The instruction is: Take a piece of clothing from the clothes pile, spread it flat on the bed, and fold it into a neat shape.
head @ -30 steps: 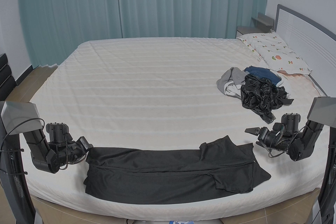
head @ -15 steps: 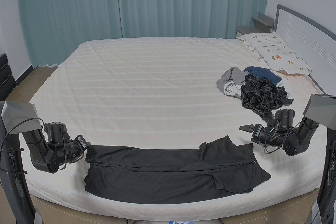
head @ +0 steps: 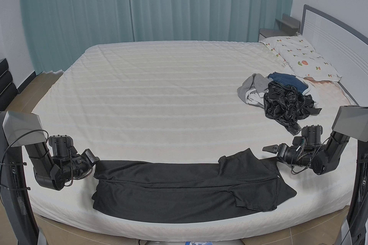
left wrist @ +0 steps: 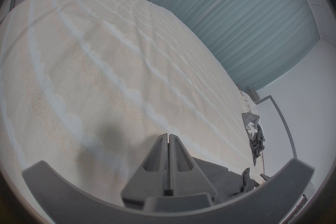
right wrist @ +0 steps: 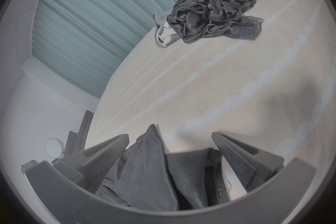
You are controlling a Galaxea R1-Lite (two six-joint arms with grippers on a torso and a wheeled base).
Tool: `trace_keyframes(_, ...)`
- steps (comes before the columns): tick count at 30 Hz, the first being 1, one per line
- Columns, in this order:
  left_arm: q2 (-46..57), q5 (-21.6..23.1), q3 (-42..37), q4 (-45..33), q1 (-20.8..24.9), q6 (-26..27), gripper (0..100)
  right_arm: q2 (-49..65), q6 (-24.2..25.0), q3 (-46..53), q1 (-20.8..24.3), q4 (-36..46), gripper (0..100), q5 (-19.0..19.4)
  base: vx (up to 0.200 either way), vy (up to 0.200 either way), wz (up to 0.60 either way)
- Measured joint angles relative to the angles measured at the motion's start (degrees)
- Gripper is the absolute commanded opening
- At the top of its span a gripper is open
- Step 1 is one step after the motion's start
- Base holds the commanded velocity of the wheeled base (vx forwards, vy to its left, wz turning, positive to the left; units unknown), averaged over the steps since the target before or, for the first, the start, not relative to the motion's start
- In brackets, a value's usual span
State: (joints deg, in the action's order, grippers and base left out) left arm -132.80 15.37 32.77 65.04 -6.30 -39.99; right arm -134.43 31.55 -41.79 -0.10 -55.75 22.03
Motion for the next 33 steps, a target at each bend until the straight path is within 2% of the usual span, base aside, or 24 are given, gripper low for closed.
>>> trace_keyframes(2, 0.0, 0.0, 0.0, 0.0, 0.0, 0.0, 0, -0.2, 0.0, 0.3, 0.2, 0.1, 100, 0.0, 0.0, 0.0, 0.0)
trace_keyframes(3, 0.0, 0.0, -0.1, 0.0, 0.0, 0.0, 0, -0.3, -0.1, 0.4, 0.3, 0.0, 0, 0.0, 0.0, 0.0, 0.0)
trace_keyframes(12, 0.0, 0.1, -0.1, 0.0, 0.0, 0.0, 0, -1.2, 0.0, 0.1, 0.2, 0.2, 0, 0.0, 0.0, 0.0, 0.0)
trace_keyframes(33, -0.1, 0.0, 0.7, 0.0, -0.7, -0.3, 0, -2.0, 1.2, -2.1, -2.3, -5.8, 0, 0.3, 0.0, 0.0, 0.0)
